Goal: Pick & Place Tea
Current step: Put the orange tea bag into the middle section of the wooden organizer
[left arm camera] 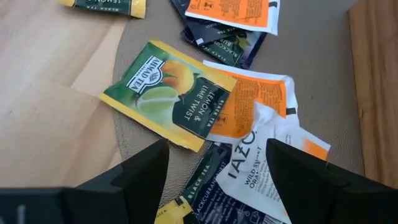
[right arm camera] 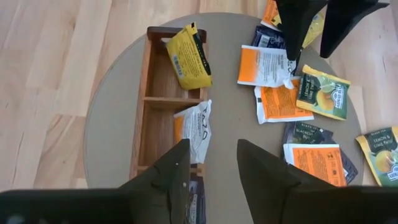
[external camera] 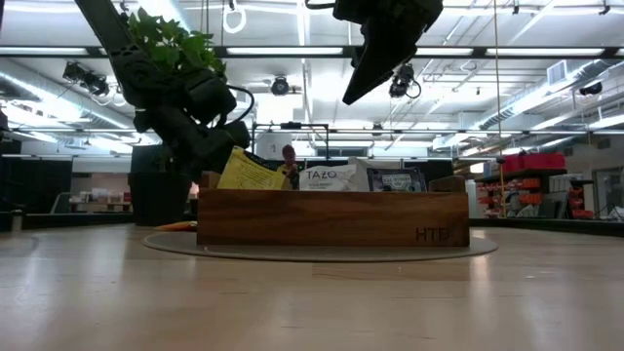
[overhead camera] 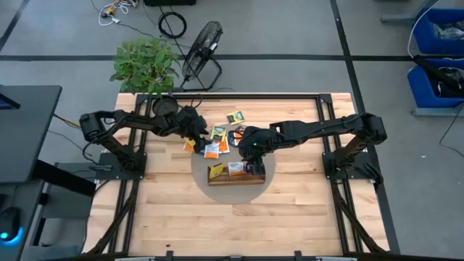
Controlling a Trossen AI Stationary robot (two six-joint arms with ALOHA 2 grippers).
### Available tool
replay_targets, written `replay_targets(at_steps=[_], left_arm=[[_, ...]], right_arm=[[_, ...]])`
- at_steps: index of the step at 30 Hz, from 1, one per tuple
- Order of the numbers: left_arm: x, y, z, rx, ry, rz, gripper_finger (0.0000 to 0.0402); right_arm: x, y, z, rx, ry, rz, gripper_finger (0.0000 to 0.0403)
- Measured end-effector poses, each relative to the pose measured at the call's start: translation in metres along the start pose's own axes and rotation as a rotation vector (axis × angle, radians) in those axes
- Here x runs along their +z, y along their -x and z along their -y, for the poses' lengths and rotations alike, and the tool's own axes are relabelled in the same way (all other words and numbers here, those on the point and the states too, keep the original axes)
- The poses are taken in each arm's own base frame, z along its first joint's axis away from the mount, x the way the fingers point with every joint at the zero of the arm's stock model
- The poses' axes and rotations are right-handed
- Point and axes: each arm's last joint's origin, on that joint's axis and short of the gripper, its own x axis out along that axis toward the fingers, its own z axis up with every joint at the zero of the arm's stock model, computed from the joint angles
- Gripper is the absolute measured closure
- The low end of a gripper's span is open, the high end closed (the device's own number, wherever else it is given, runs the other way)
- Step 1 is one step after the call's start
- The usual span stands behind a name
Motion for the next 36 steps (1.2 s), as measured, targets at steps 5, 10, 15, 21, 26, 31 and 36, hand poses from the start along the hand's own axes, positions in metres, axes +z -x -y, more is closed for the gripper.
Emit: replay_targets(at_steps=[5,10,15,21,26,31,36], left_arm=[[0.000,0.000,0.000,-0.002,-0.009,-0.001,0.0126],[0.000,-0.002,0.006,-0.015,-0.036,-0.005,0.0126],[-0.001,-0.003,0.012,0.002,-0.067,-0.011,0.0126],[-0.001,-0.004,0.012,0.017,-0.072,-0.011,0.0126],[-0.005,-0.012,0.009,0.019,-0.079,-0.030,0.0126],[-0.011,-0.024,0.007,0.013,-0.070,-0.038,0.0126],[-0.011,-0.028,0.007,-0.012,-0.076,-0.024,0.0127]], right_arm=[[0.000,0.000,0.000,0.000,0.000,0.001,0.0263],[0.001,0.000,0.000,-0.001,0.000,0.012,0.0263],[0.002,0.000,0.000,-0.002,0.000,0.019,0.0263],[0.003,0.000,0.000,0.019,0.000,0.027,0.0263],[0.003,0.000,0.000,0.021,0.000,0.032,0.0263],[0.003,0.000,0.000,0.021,0.000,0.031,0.0263],[0.003,0.000,0.000,0.021,0.000,0.032,0.0263]])
